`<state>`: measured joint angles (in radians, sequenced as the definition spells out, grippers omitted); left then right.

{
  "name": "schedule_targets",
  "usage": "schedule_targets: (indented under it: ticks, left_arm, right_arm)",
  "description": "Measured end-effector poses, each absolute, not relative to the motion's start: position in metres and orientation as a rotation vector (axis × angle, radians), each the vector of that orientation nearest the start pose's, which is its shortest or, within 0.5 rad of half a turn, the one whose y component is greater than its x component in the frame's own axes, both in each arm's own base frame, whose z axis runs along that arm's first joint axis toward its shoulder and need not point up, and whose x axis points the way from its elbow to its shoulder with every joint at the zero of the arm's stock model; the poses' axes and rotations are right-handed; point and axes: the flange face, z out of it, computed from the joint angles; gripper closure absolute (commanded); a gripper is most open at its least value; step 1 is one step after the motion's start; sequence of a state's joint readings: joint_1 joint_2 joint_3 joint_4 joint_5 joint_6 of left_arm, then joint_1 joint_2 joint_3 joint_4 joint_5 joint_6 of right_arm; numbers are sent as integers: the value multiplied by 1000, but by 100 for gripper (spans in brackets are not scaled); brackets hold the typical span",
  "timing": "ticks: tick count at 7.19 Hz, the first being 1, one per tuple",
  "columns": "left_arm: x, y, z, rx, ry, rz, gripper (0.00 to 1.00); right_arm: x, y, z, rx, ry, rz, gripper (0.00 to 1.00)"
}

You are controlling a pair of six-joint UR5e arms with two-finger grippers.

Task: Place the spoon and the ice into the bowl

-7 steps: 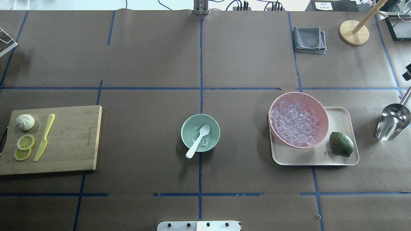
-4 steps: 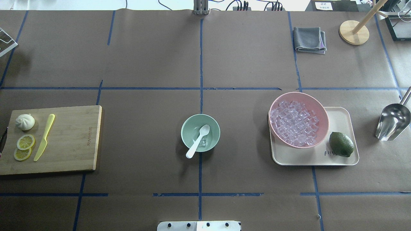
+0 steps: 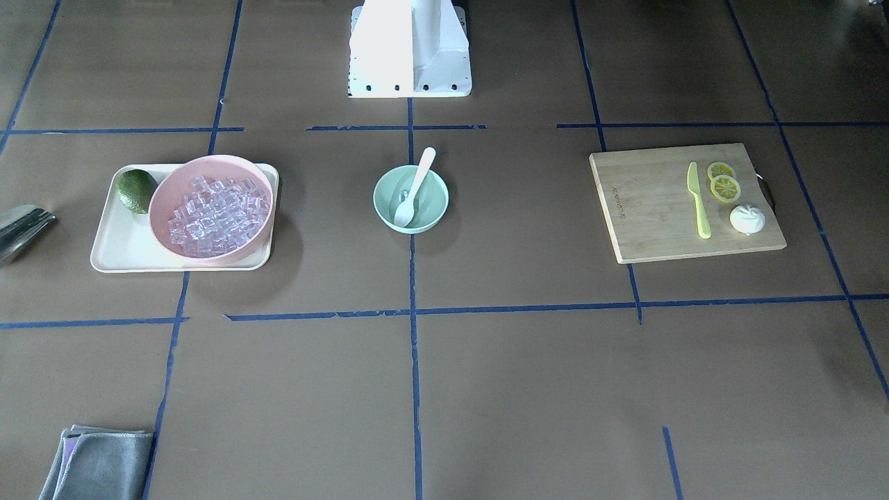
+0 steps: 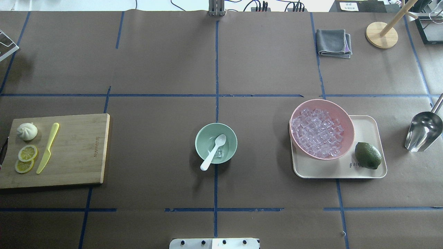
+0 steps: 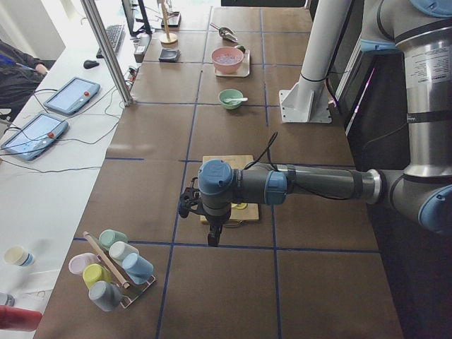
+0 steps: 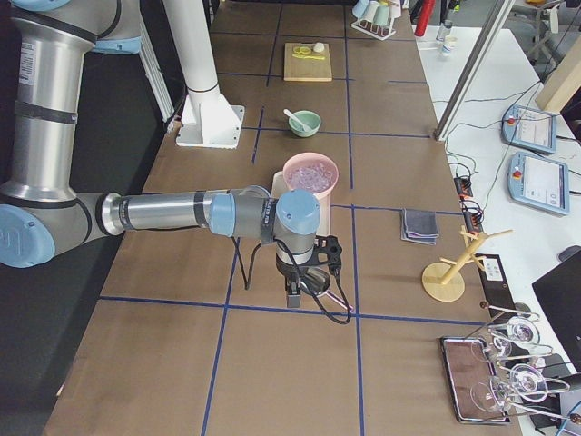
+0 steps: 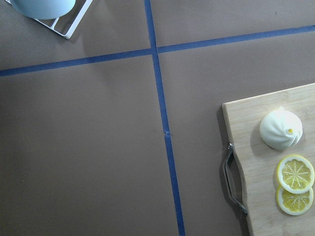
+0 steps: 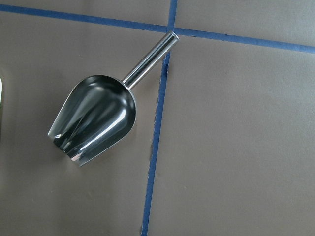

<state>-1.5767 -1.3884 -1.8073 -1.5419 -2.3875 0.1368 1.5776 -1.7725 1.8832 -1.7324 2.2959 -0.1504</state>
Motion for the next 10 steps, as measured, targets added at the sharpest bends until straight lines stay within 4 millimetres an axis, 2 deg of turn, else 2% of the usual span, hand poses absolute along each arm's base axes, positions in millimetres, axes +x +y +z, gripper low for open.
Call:
schedule_targets:
  ticks: [10]
  left_arm:
    - [-63, -415, 631, 76, 812, 132, 0]
  right_arm:
    - [69, -403, 612, 46, -725, -141, 1]
